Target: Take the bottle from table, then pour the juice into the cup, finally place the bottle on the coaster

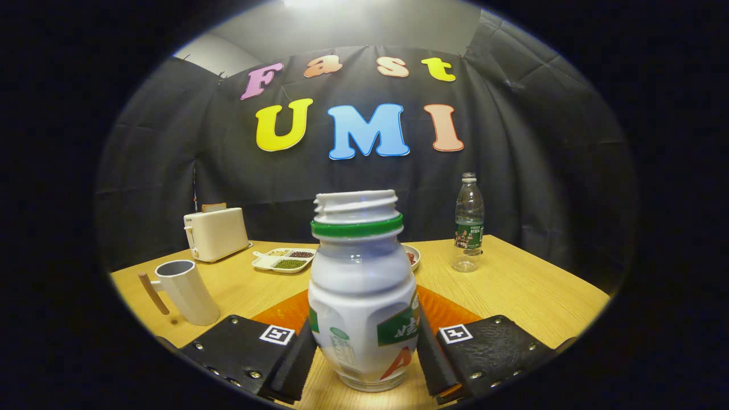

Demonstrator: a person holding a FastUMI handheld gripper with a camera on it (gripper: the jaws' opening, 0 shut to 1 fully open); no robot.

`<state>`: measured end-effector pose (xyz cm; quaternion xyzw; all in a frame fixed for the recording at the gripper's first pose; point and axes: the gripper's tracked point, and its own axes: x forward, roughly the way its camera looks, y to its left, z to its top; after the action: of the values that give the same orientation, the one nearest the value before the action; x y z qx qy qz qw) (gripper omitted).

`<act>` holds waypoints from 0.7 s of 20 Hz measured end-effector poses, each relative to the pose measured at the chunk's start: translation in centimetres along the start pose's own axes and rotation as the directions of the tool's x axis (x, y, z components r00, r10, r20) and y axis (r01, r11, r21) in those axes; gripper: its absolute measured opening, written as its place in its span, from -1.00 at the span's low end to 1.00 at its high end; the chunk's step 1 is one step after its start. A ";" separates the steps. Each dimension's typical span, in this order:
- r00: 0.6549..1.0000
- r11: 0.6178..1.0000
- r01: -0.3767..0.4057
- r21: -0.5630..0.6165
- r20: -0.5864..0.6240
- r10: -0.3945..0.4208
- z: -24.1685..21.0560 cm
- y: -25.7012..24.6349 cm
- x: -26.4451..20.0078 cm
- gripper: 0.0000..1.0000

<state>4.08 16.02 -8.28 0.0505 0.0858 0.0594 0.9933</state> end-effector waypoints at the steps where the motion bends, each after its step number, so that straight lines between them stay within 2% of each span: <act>1: 1.000 1.000 0.000 -0.006 -0.002 0.000 0.0 0.0 0.0 0.54; 6: 1.000 1.000 -0.004 -0.018 0.004 0.004 0.0 0.4 0.0 0.40; 9: 1.000 0.998 0.009 -0.057 0.012 -0.008 0.4 0.8 0.2 0.40; 14: 0.999 0.979 0.029 -0.201 0.040 -0.022 2.4 2.4 0.5 0.40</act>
<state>4.75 18.26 -5.72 -0.0502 0.0614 0.0541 0.9954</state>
